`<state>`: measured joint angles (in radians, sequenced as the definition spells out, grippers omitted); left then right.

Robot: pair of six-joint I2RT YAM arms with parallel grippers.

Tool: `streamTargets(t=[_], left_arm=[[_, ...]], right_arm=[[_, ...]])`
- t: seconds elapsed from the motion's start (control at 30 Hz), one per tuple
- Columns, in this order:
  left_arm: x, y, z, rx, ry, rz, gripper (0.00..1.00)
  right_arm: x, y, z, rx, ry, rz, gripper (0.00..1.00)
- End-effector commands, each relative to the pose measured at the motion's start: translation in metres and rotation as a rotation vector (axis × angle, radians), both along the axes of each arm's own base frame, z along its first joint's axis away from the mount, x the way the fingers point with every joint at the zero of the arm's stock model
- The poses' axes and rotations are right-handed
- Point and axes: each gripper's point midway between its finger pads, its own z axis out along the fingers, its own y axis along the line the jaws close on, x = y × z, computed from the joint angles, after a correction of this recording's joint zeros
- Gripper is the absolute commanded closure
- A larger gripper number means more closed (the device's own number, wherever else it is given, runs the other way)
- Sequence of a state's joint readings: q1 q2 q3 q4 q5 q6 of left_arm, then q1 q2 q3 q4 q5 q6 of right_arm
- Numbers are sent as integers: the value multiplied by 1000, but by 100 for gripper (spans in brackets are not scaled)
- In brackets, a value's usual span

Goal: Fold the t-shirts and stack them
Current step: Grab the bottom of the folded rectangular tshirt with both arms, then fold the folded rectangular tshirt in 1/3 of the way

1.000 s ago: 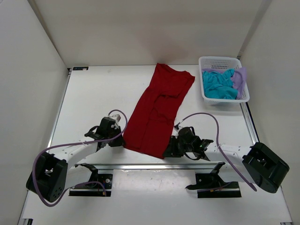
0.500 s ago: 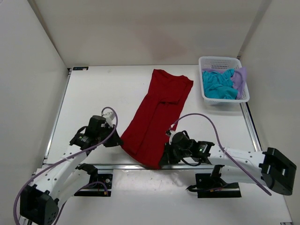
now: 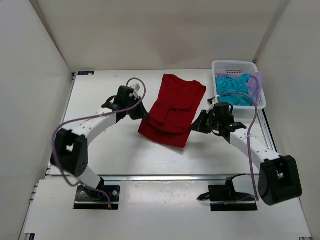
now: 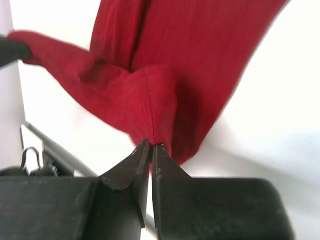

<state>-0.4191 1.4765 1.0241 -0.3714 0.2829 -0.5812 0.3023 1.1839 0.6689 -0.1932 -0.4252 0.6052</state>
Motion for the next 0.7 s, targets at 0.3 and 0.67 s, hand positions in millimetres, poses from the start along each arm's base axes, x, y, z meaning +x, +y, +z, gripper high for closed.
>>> streamTargets(t=[0.3,0.67], left_arm=[[149,-49,-16,19,-35,78,100],[180,-39,-9,-48,-66,156,58]], right_arm=[[97,-41,-19,-52,-45,-68,100],[146,-50,-23,-84,-59,-137,98]])
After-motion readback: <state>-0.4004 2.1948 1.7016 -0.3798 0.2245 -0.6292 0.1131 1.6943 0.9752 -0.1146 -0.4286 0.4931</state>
